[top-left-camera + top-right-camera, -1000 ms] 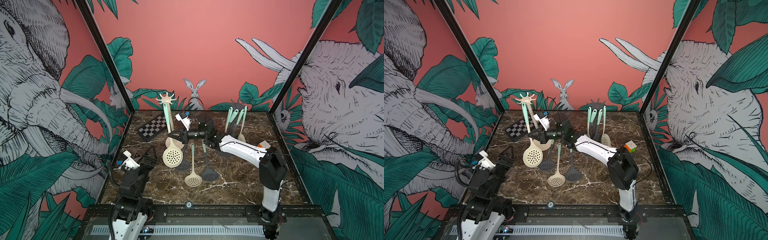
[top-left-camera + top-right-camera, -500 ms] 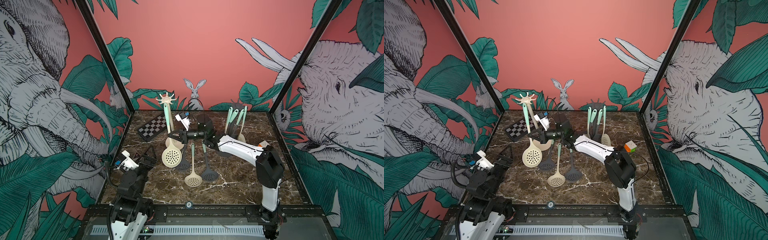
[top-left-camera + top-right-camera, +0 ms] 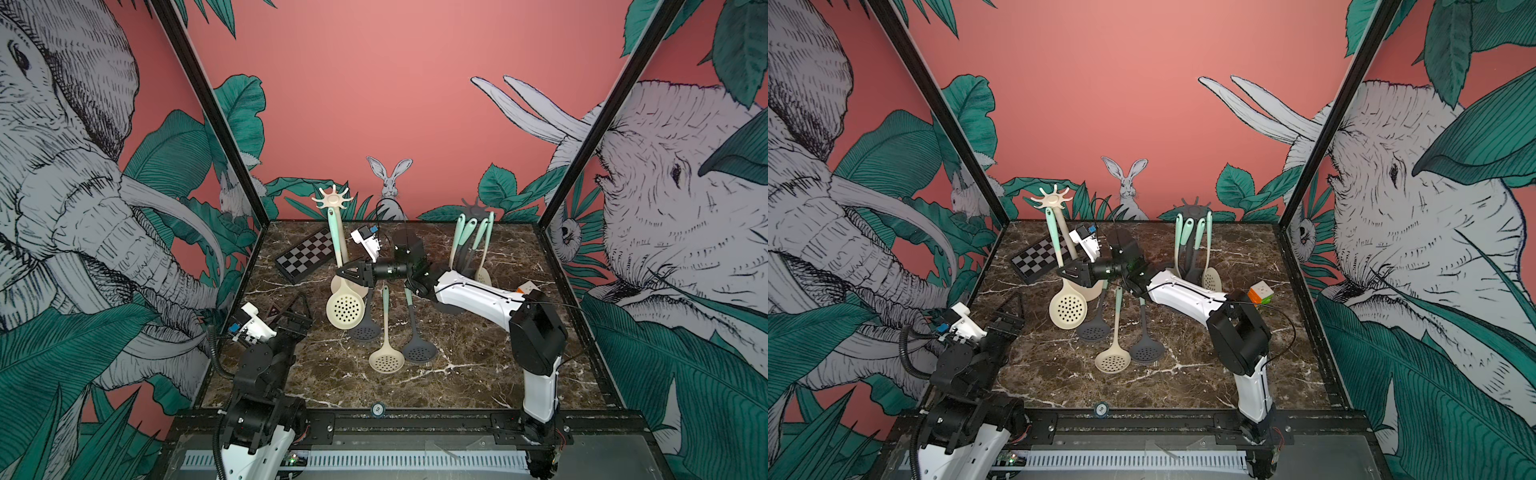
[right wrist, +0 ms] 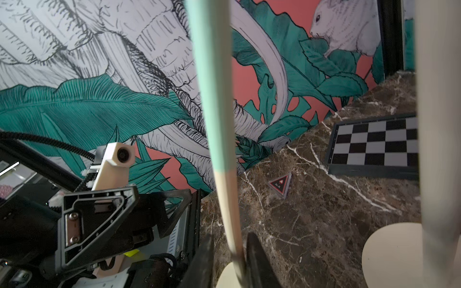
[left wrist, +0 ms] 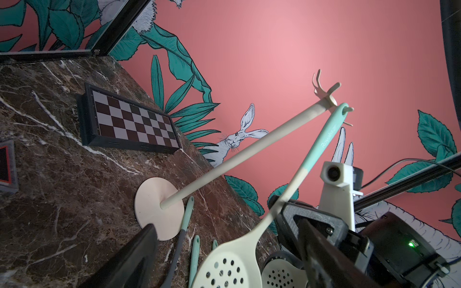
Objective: Hang the skimmer on the kitchen utensil rack
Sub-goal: Hang the skimmer on the rack, then pick up the skimmer from the center of the board.
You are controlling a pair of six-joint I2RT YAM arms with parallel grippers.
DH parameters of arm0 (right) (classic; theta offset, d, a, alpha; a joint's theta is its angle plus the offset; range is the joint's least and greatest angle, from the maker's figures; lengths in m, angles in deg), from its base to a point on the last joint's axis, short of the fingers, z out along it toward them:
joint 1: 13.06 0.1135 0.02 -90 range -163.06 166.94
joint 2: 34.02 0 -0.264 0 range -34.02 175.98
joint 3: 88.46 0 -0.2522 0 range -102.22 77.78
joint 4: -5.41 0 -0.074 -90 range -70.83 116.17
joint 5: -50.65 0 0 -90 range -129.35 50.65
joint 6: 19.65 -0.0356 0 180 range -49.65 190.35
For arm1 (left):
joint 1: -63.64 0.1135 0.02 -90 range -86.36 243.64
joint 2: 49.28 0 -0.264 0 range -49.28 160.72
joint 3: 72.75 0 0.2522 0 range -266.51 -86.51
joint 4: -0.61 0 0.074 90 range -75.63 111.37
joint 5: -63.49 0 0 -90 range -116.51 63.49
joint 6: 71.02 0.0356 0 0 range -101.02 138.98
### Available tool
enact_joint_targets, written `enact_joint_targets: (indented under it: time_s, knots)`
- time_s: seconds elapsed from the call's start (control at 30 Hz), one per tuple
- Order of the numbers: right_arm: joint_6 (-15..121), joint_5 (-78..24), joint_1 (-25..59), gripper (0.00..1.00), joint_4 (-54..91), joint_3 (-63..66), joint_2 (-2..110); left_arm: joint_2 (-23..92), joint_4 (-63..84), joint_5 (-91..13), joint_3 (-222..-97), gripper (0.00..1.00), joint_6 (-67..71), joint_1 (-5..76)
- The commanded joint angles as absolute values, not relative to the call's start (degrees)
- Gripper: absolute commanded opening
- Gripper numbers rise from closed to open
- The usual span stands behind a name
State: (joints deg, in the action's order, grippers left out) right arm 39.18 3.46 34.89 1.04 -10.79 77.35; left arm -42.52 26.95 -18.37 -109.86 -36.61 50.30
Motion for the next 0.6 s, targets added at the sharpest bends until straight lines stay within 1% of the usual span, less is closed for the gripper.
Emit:
enact_joint_targets:
  time_s: [0.0,0.23,0.4,0.47,0.57]
  knots:
    - [40.73,1.10,34.58,0.35,3.17,-9.98,76.07,-43.13,27.46,-17.55,-110.89,0.90,-35.98,50.58]
    - [42.26,-0.93,34.58,0.43,6.44,-9.50,74.31,-43.12,27.55,-17.46,-110.77,0.90,-36.04,50.55]
    - [43.06,-6.10,34.57,0.45,12.62,-7.90,71.11,-43.13,27.50,-17.28,-110.75,0.90,-36.04,50.61]
    - [43.20,-7.68,34.58,0.48,14.80,-6.61,69.34,-43.05,27.46,-17.20,-110.77,0.90,-36.04,50.57]
    - [43.44,-8.62,34.73,0.48,16.69,-3.43,66.45,-42.75,27.08,-17.11,-110.58,0.90,-36.04,50.55]
